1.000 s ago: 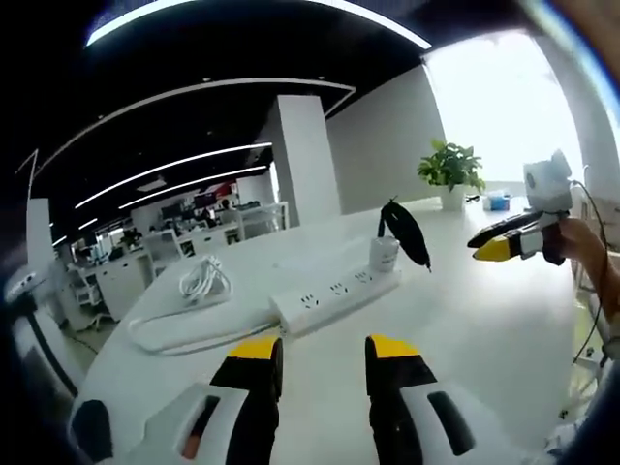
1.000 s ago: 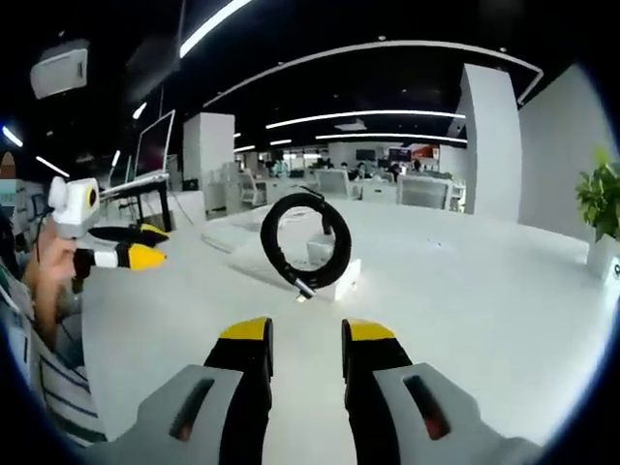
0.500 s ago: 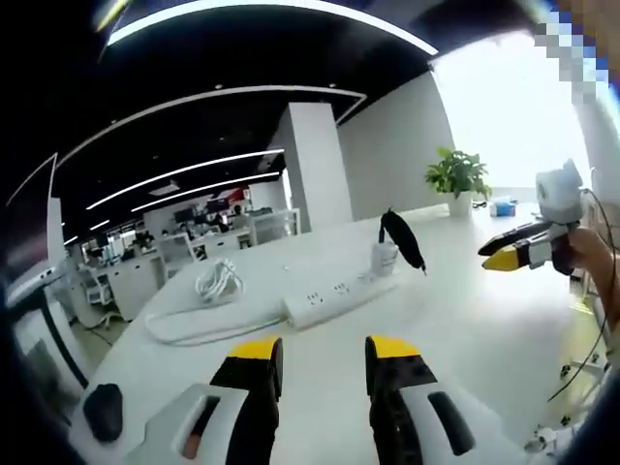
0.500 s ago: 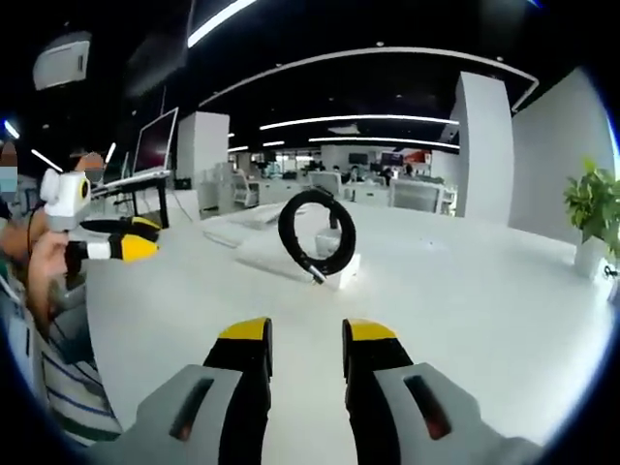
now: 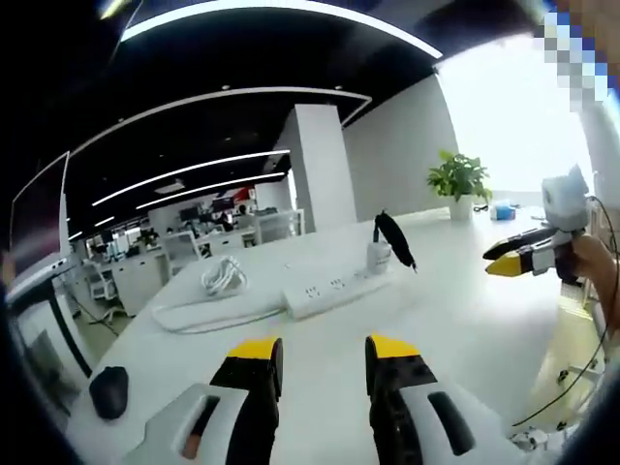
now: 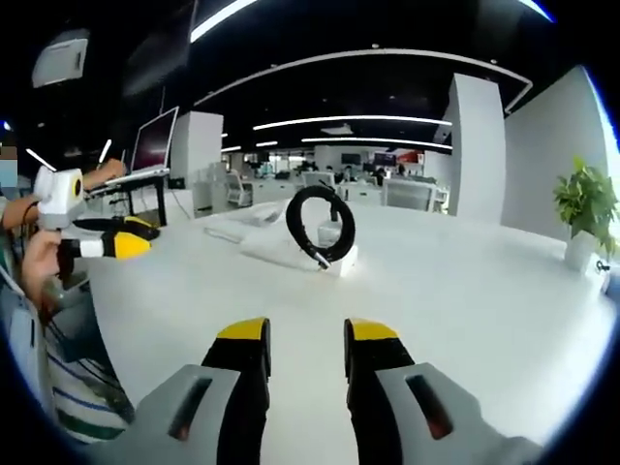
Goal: Straighten the power strip on the desk, plug the charger into it
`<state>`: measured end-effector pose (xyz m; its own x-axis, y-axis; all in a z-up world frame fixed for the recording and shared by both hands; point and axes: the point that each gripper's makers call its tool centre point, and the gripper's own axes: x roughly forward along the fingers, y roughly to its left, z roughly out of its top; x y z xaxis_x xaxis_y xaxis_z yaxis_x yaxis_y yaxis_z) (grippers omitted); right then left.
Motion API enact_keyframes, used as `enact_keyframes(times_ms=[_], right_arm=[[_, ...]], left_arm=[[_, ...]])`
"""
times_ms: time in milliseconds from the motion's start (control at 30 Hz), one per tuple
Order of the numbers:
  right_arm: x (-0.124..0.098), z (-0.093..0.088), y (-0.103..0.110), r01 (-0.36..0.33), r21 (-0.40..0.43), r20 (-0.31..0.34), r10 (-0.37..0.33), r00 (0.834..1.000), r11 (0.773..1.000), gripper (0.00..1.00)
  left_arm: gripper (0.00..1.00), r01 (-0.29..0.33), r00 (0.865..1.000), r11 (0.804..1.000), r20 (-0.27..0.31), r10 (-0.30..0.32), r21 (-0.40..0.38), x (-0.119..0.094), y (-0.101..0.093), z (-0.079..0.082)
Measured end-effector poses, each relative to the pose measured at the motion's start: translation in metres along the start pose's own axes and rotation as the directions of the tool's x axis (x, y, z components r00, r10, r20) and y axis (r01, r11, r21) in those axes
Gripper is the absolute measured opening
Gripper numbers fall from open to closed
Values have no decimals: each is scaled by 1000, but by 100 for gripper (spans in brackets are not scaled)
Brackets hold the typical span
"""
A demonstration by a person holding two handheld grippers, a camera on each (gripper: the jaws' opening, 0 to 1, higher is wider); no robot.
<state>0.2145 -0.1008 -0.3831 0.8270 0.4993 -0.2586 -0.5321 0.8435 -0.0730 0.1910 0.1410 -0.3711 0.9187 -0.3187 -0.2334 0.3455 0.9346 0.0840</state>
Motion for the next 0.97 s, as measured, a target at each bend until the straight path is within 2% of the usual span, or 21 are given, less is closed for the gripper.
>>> enact_keyframes(times_ms=[233, 533, 967], right_arm=[[-11, -1, 0, 34, 9, 15, -34, 999, 999, 30], [-20, -9, 3, 45, 15, 0, -45, 999, 999, 32], [-33, -11, 2, 74, 42, -1, -74, 997, 996, 35]], left_arm=[[37, -12, 1000, 1000, -20, 12, -27, -11, -2, -13], [40, -42, 998, 998, -47, 40, -47, -21, -1, -27], [44, -52, 997, 997, -68, 48, -61, -29, -3, -36]])
